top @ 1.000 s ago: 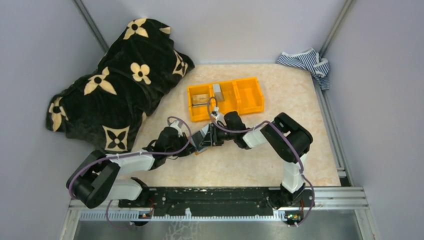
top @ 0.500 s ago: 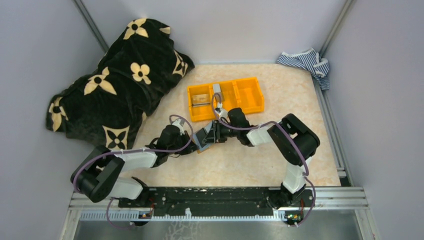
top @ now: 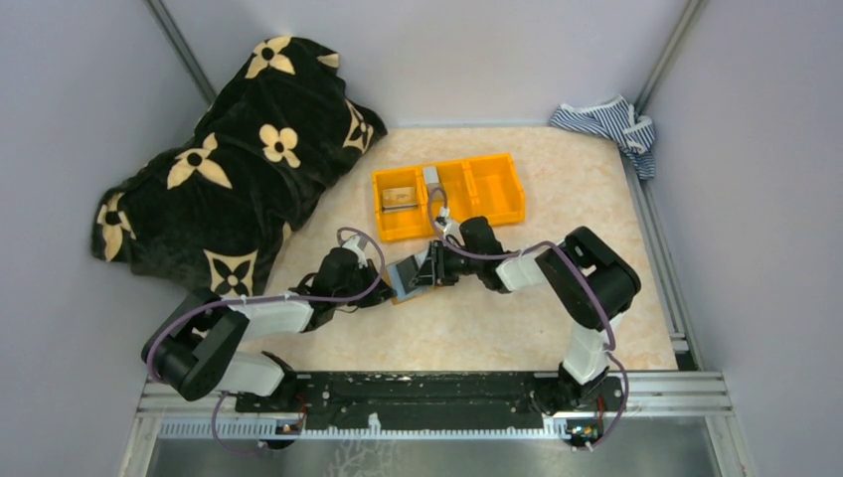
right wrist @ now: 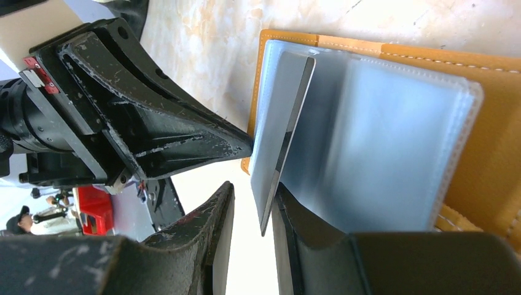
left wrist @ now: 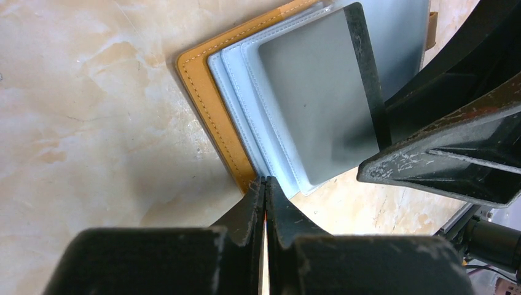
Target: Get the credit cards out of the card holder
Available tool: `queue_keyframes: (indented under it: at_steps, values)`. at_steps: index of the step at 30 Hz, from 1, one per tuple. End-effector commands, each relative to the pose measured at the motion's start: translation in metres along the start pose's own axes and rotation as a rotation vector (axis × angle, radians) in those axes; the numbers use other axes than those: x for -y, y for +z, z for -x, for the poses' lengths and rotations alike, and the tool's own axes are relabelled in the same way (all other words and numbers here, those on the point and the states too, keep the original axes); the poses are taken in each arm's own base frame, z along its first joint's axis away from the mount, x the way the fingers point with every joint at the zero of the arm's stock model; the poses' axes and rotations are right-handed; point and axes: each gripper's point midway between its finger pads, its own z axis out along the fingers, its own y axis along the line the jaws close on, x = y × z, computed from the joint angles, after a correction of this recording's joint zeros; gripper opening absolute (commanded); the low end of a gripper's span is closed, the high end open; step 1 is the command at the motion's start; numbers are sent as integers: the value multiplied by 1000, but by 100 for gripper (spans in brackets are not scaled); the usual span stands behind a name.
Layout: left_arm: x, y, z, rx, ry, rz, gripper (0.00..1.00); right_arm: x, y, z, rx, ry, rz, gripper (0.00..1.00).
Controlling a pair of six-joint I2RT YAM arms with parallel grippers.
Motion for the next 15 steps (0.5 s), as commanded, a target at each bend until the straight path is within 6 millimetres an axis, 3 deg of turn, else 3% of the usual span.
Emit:
queue_keyframes:
  at_steps: [1,15]
  values:
    - [-40,-3,-30,-99,0,145,5,-18,-11,25,70,-79,39,29]
    - [-42,-4,-32,-101,-3,143,5,-5,-22,30,89,-67,2,29]
